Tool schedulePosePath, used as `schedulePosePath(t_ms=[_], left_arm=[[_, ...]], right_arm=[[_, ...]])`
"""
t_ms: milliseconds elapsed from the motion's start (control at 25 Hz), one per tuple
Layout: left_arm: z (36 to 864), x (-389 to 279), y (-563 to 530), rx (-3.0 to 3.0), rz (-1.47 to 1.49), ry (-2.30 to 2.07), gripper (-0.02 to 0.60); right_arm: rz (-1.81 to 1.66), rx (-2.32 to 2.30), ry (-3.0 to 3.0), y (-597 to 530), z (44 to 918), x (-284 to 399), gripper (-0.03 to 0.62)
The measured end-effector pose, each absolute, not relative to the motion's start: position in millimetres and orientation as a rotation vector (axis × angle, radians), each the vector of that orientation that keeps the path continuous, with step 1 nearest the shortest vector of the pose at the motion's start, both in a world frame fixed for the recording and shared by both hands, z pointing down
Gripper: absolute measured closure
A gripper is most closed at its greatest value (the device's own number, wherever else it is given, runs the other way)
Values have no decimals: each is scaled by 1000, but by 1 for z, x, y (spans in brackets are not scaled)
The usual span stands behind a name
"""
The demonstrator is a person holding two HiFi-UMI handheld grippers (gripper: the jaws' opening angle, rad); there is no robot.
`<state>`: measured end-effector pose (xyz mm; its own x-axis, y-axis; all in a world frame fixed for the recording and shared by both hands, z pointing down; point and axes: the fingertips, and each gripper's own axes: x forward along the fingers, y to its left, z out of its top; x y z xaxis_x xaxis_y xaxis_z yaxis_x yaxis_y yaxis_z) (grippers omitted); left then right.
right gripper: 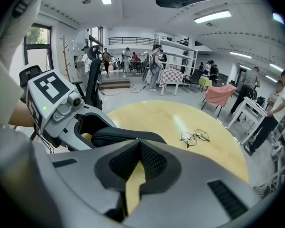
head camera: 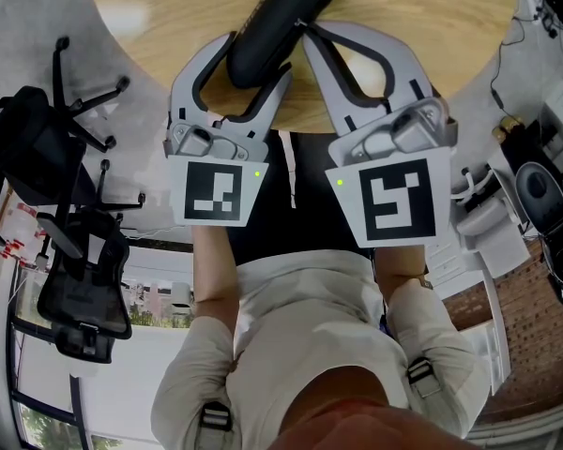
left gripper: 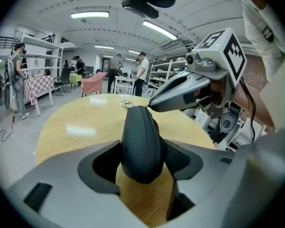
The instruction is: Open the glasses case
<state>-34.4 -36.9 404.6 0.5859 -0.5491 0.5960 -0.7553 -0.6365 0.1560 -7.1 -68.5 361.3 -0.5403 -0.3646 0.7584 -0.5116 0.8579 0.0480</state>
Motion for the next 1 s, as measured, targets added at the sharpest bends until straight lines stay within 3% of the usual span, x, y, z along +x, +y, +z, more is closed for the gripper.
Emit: schedulePosePath(t_ms=[1000], left_arm=[[413, -34, -27, 2398, 728, -1036, 285]], right_arm=[[232, 675, -2159, -85, 369, 6, 572]])
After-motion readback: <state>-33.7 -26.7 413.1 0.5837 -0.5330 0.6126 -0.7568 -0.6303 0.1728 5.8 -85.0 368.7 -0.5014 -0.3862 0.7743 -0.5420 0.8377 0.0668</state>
